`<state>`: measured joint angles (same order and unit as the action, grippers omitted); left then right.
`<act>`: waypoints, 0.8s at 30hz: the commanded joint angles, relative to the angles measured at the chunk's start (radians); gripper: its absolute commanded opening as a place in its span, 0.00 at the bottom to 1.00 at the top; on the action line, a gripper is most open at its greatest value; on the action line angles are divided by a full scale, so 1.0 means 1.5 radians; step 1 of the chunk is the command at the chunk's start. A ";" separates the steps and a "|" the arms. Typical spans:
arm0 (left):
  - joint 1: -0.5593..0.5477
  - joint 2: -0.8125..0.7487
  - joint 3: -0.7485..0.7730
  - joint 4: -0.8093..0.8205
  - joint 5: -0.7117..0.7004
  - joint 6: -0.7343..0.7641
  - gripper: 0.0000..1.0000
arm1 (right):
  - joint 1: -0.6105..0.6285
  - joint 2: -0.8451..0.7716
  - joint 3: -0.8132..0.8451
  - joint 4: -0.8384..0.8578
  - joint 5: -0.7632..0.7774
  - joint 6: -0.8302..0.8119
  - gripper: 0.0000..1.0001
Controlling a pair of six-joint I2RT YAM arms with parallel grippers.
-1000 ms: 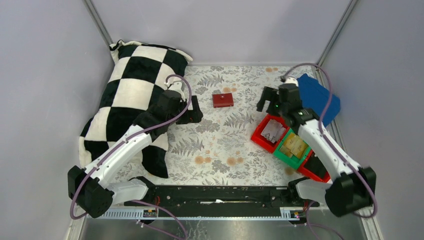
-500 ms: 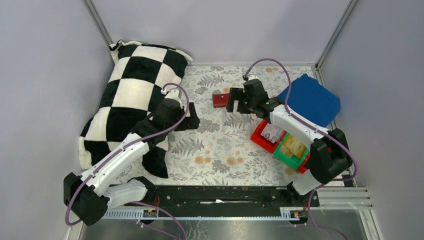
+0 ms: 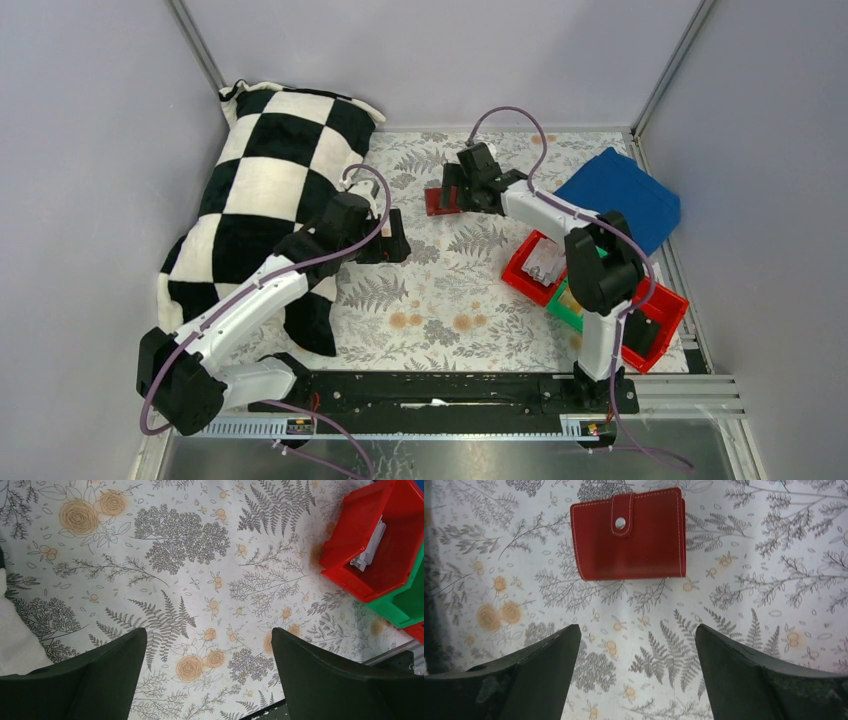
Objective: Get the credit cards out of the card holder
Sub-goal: Move the card holder to the center of the board.
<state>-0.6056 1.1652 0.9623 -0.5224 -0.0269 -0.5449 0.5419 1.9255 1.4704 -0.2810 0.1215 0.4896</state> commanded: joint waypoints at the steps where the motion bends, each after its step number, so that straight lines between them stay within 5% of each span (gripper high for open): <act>1: 0.001 0.001 0.022 0.013 0.024 0.009 0.99 | -0.002 0.057 0.079 -0.026 0.044 -0.001 0.87; 10: 0.001 -0.015 0.000 0.007 0.033 -0.008 0.99 | -0.002 0.186 0.226 -0.053 0.043 -0.027 0.58; 24: 0.001 -0.069 -0.046 0.008 0.001 -0.042 0.99 | 0.000 0.375 0.439 -0.128 0.054 -0.033 0.37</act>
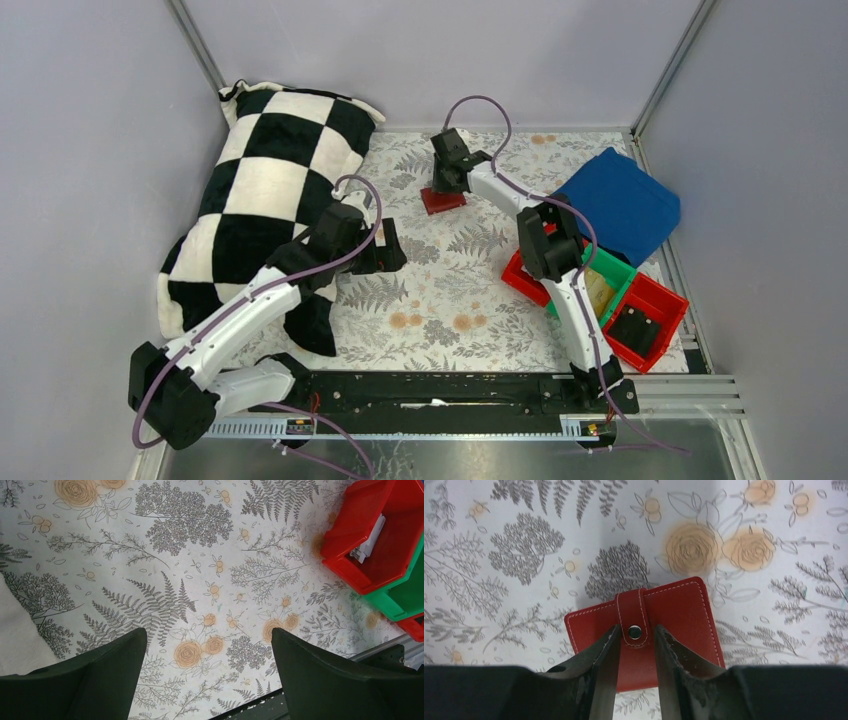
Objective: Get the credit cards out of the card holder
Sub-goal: Move the card holder to the center of the board.
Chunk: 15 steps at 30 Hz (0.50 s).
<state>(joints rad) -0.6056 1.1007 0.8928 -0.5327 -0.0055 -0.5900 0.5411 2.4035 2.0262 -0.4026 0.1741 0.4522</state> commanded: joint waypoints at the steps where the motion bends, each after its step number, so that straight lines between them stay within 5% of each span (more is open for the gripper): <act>1: 0.001 -0.029 0.002 0.012 -0.012 -0.010 0.99 | 0.001 0.064 0.077 -0.053 0.026 -0.010 0.35; 9: 0.001 -0.050 0.000 0.006 -0.049 -0.010 0.99 | 0.008 0.012 0.003 -0.010 0.028 -0.029 0.00; 15: 0.001 -0.031 0.005 0.012 -0.038 -0.009 0.99 | 0.021 -0.073 -0.117 0.041 -0.109 -0.096 0.00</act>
<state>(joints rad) -0.6056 1.0489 0.8894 -0.5442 -0.0544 -0.6003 0.5468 2.3947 1.9862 -0.3424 0.1532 0.3908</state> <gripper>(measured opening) 0.988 0.013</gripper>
